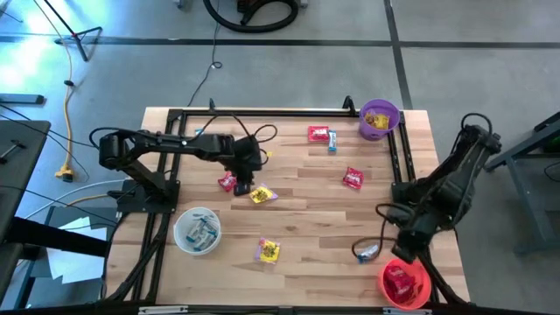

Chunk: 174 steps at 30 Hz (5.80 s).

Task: Sort candy
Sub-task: Put the white chocolate bar into the white bin, then put the yellow candy into the purple bin

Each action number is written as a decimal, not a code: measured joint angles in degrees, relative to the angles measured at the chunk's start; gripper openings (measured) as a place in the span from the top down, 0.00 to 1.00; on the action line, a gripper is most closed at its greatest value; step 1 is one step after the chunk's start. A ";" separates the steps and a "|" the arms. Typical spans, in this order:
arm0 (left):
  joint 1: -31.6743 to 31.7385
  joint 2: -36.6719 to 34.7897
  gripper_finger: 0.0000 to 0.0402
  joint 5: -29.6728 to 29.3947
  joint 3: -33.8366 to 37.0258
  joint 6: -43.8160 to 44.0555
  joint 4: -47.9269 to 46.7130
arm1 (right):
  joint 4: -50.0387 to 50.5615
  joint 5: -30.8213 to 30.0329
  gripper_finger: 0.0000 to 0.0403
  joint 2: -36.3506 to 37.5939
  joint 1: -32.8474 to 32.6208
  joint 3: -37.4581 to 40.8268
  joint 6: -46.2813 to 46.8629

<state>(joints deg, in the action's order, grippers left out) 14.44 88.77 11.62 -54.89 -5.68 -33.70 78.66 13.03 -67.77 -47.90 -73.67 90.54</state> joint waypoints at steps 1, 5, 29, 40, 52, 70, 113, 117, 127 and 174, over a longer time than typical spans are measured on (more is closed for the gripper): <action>0.00 0.00 0.69 0.00 0.13 0.40 -2.09 | 1.22 -1.44 0.51 -0.01 1.10 -0.56 -1.25; 0.68 0.00 0.59 -0.47 2.55 2.98 -8.17 | 2.97 -3.47 0.51 -0.02 5.44 -0.66 -7.08; 43.97 -1.22 0.46 -17.27 2.33 33.59 -11.42 | 2.99 -9.53 0.51 -0.07 16.81 1.51 -17.53; 46.54 0.74 0.46 -15.16 1.53 38.26 -9.87 | 2.97 -10.50 0.51 -0.07 16.78 1.53 -17.56; 43.06 0.74 0.46 -14.99 -3.24 39.02 -21.18 | 2.97 -11.03 0.51 -0.07 16.76 1.53 -25.01; 44.87 18.96 0.48 -20.06 -15.16 45.67 -27.67 | 3.97 -17.63 0.51 4.65 18.15 1.58 -31.66; 24.72 9.11 1.00 -12.15 -15.04 23.54 -19.73 | -10.02 -28.95 0.51 6.23 44.92 1.58 -60.17; 19.85 2.38 1.00 -8.77 -15.04 22.53 -19.88 | -10.06 -28.95 0.51 6.23 44.94 1.58 -60.53; -1.76 -16.90 1.00 -2.84 -15.17 33.89 -30.41 | -11.76 -28.92 0.51 6.23 44.92 1.56 -62.57; -41.91 -23.84 0.73 -1.16 -2.76 71.64 -29.29 | -14.85 -24.82 0.51 4.70 44.91 1.49 -57.80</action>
<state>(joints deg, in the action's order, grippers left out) -27.48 64.94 10.46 -57.66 65.97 -62.99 63.81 -11.79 -63.07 -2.98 -72.18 32.74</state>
